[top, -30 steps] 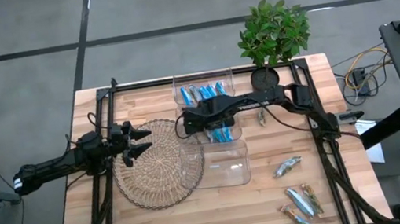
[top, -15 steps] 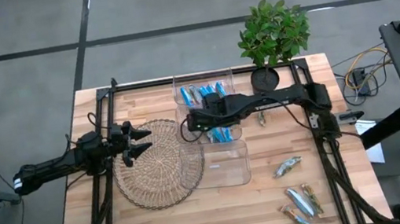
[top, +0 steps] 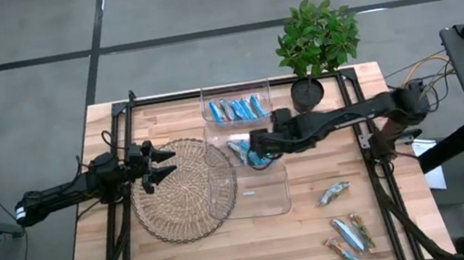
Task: Pick and place Granola Bars by type
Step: Put the yellow granola bar into the bottom transparent bin
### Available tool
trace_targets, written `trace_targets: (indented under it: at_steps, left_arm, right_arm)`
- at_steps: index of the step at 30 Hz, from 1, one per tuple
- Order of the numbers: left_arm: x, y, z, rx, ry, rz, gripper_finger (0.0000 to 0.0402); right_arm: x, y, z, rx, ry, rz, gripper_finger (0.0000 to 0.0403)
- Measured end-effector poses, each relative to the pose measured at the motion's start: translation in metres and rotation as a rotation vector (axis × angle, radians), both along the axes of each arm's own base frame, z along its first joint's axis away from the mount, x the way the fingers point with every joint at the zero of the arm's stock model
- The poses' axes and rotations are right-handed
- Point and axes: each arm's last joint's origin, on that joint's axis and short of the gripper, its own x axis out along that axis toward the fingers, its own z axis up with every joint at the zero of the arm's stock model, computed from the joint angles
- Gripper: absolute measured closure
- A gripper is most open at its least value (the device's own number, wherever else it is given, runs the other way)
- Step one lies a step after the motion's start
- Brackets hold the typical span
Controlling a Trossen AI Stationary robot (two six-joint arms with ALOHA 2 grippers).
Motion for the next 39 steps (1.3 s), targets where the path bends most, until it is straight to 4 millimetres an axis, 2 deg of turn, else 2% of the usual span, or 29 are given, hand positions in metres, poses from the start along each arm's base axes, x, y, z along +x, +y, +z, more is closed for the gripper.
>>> trace_targets:
  at_steps: [8, 16, 30, 39]
  left_arm:
    - [0.000, 0.000, 0.000, 0.000, 0.000, 0.000, 0.0140]
    - [0.000, 0.000, 0.000, 0.000, 0.000, 0.000, 0.0140]
    - [0.000, 0.000, 0.000, 0.000, 0.000, 0.000, 0.0140]
    - [0.000, 0.000, 0.000, 0.000, 0.000, 0.000, 0.0140]
  right_arm:
    - [-0.051, -0.001, -0.013, -0.041, -0.017, -0.100, 0.0118]
    - [-0.085, -0.003, -0.037, -0.016, -0.013, -0.207, 0.0117]
    - [-0.100, -0.011, -0.085, -0.005, -0.013, -0.301, 0.0124]
    - [-0.109, -0.028, -0.105, -0.007, 0.012, -0.318, 0.0133]
